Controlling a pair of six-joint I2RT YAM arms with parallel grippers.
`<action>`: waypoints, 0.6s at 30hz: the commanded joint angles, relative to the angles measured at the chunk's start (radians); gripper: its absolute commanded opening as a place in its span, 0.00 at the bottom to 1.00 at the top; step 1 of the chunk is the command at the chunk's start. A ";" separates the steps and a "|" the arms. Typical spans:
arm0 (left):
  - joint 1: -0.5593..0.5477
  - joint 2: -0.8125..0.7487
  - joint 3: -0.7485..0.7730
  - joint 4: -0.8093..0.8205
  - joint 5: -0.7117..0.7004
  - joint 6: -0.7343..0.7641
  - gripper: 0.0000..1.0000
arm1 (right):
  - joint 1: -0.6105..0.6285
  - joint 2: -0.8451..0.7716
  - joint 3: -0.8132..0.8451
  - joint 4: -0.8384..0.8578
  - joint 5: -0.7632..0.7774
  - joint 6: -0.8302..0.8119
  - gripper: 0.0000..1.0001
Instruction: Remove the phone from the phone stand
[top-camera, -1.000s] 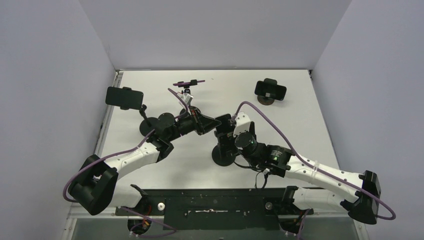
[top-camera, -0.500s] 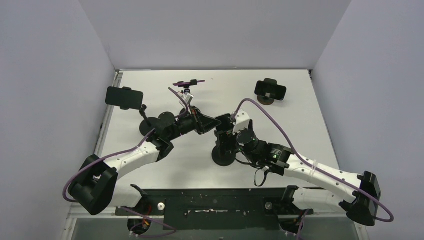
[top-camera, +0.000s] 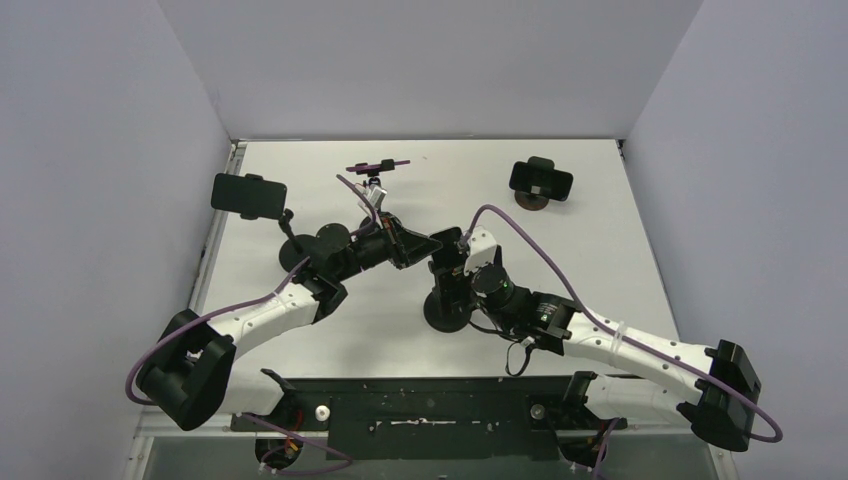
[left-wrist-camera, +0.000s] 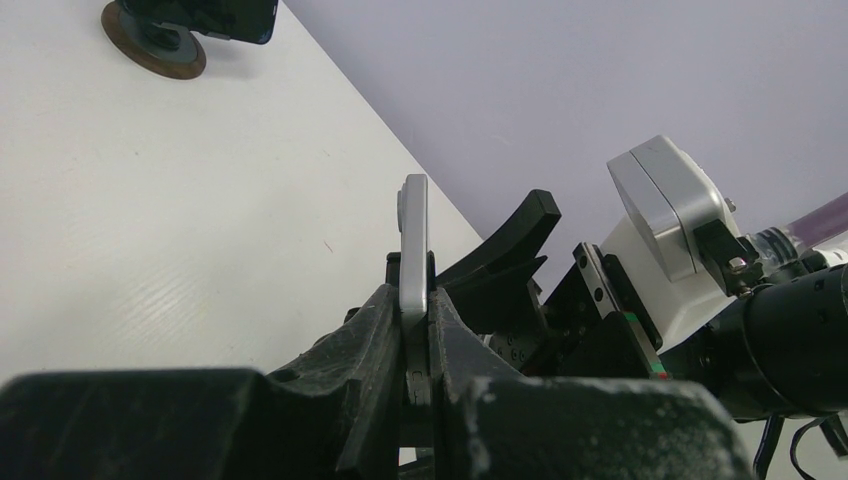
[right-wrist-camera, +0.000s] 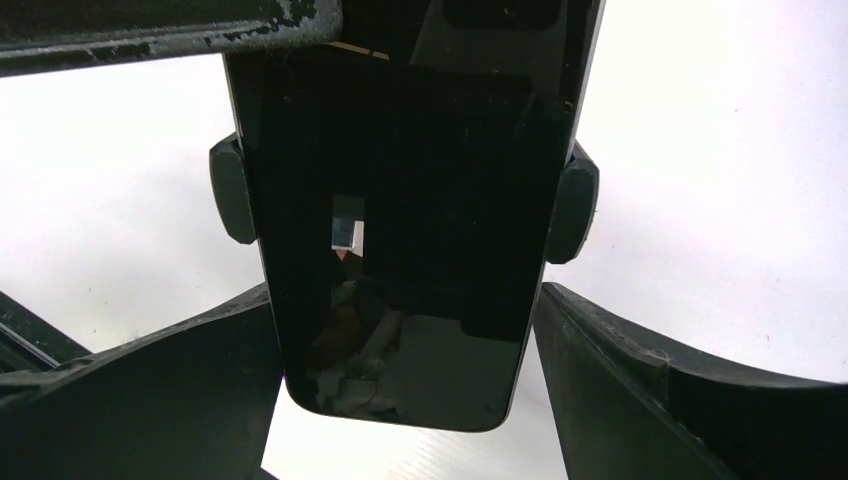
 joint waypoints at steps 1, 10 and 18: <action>0.014 0.004 0.018 -0.072 -0.006 0.020 0.00 | -0.009 -0.011 -0.010 0.067 0.017 -0.020 0.86; 0.014 -0.006 0.015 -0.081 -0.011 0.020 0.00 | -0.009 -0.018 -0.015 0.089 0.021 -0.019 0.61; 0.015 -0.088 -0.002 -0.137 -0.054 0.044 0.50 | -0.009 -0.035 -0.004 0.074 0.025 -0.009 0.50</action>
